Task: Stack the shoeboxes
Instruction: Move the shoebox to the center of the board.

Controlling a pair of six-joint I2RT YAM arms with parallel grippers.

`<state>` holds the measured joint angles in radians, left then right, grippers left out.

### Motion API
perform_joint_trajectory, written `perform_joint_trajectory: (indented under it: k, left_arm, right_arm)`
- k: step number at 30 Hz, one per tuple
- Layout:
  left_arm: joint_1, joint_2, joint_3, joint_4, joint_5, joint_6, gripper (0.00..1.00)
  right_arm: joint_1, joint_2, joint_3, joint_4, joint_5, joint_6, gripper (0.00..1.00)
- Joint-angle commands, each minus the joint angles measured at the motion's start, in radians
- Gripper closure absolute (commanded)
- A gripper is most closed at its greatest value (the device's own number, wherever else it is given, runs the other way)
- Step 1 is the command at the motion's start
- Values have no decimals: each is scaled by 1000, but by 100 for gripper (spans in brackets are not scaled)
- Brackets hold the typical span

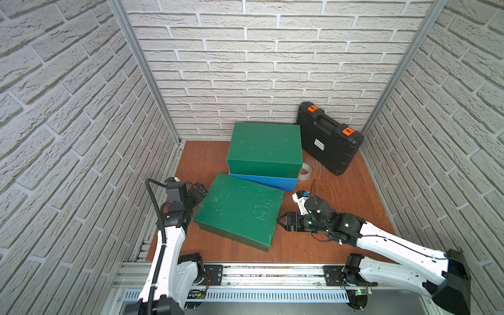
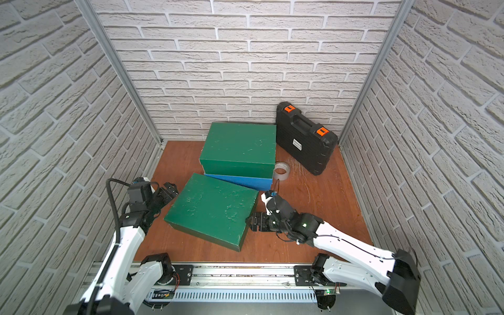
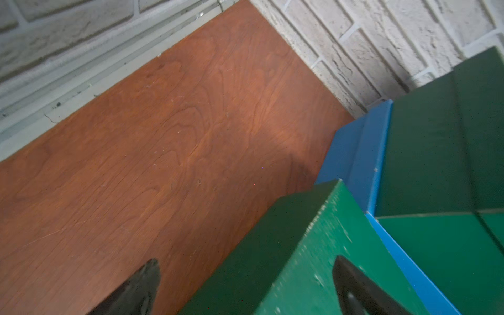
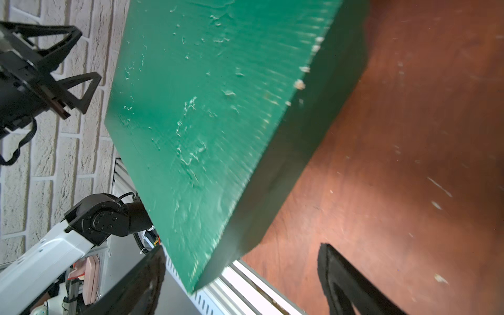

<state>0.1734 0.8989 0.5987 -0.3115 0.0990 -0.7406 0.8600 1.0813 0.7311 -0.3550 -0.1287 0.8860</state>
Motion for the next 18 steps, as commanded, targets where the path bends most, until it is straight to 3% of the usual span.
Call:
perform_joint_trajectory:
  k: [1, 8, 14, 18]
  left_arm:
    - [55, 70, -19, 161, 187, -13, 2]
    - [44, 140, -67, 267, 276, -30, 2]
    - [-41, 105, -153, 302, 320, -61, 2]
    - [-137, 6, -235, 314, 316, -109, 2]
  right_arm:
    - [-6, 120, 57, 105, -8, -41, 12]
    - [-54, 281, 69, 167, -7, -17, 18]
    - [-86, 212, -9, 166, 29, 0, 18]
    - [-123, 159, -70, 163, 13, 6, 18]
